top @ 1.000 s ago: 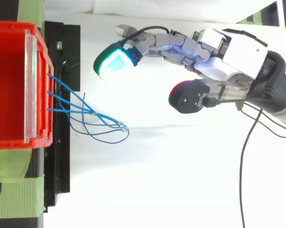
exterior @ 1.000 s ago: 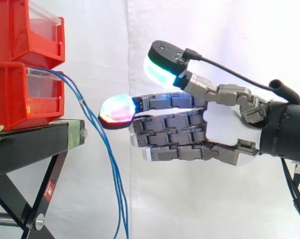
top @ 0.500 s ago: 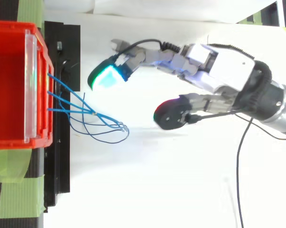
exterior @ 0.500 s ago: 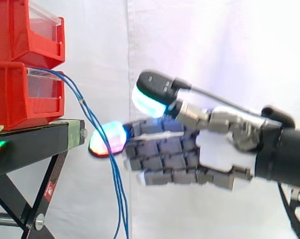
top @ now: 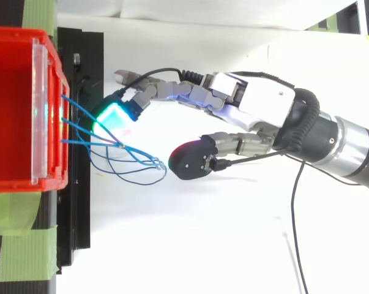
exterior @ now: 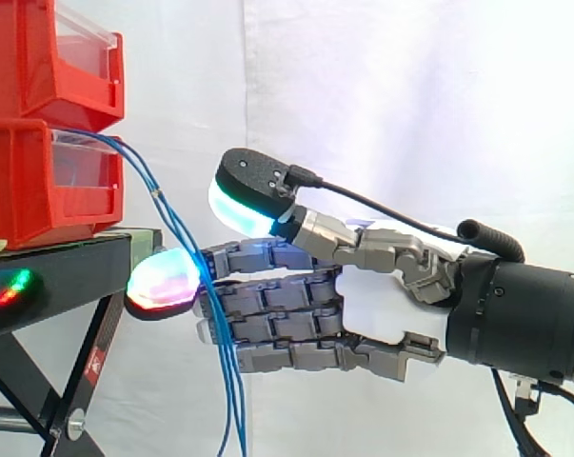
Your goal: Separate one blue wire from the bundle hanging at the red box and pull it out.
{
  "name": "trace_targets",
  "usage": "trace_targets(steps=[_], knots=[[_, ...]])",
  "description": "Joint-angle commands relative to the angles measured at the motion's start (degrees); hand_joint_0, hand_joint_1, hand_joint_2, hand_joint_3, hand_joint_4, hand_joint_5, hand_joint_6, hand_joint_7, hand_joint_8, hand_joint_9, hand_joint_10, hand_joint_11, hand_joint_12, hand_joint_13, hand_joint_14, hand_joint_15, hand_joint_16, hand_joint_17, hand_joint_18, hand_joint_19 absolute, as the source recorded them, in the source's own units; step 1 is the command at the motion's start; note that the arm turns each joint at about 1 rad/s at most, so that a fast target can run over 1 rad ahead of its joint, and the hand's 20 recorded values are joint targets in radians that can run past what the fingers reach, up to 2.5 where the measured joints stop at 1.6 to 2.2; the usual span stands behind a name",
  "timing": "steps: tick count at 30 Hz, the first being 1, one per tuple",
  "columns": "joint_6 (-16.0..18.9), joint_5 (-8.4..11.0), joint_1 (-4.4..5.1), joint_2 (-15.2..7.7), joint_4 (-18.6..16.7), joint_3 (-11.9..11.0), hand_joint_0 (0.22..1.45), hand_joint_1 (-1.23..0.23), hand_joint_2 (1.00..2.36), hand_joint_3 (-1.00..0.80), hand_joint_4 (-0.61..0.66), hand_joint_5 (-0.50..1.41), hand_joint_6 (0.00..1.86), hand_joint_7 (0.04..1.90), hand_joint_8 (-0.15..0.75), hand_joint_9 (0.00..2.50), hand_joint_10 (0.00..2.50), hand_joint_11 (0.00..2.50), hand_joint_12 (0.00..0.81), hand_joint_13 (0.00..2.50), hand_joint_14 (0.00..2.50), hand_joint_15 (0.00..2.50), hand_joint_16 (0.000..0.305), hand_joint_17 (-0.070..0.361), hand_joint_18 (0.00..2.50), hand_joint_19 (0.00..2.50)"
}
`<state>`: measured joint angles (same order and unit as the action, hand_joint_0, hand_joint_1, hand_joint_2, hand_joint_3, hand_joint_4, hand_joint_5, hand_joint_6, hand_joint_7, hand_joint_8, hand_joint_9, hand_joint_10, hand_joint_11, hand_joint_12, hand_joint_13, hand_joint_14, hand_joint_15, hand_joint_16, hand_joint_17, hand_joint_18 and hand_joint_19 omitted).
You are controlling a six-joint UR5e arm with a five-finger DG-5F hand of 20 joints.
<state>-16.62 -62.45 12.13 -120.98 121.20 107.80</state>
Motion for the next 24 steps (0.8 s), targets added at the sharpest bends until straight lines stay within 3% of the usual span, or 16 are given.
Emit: trace_targets(steps=[1,15,24], knots=[[0.01,-0.04,0.00,-0.05,0.61,-0.14,0.54,-0.46,1.00,-0.50,0.23,-0.26,0.50,0.74,0.241,0.00,0.00,0.00,0.353,0.01,0.01,0.17,0.059,0.132,0.00,0.33],[0.01,-0.92,0.27,-0.05,0.35,-0.93,0.55,-0.47,1.00,-0.50,0.27,-0.24,0.50,0.82,0.250,0.00,0.00,0.00,0.356,0.06,0.01,0.18,0.059,0.132,0.01,0.36],[0.01,-1.18,0.35,0.04,0.35,-1.10,0.55,-0.55,1.00,-0.50,0.31,-0.22,0.50,0.90,0.275,0.12,0.00,0.04,0.371,0.20,0.01,0.19,0.059,0.132,0.19,0.37]])
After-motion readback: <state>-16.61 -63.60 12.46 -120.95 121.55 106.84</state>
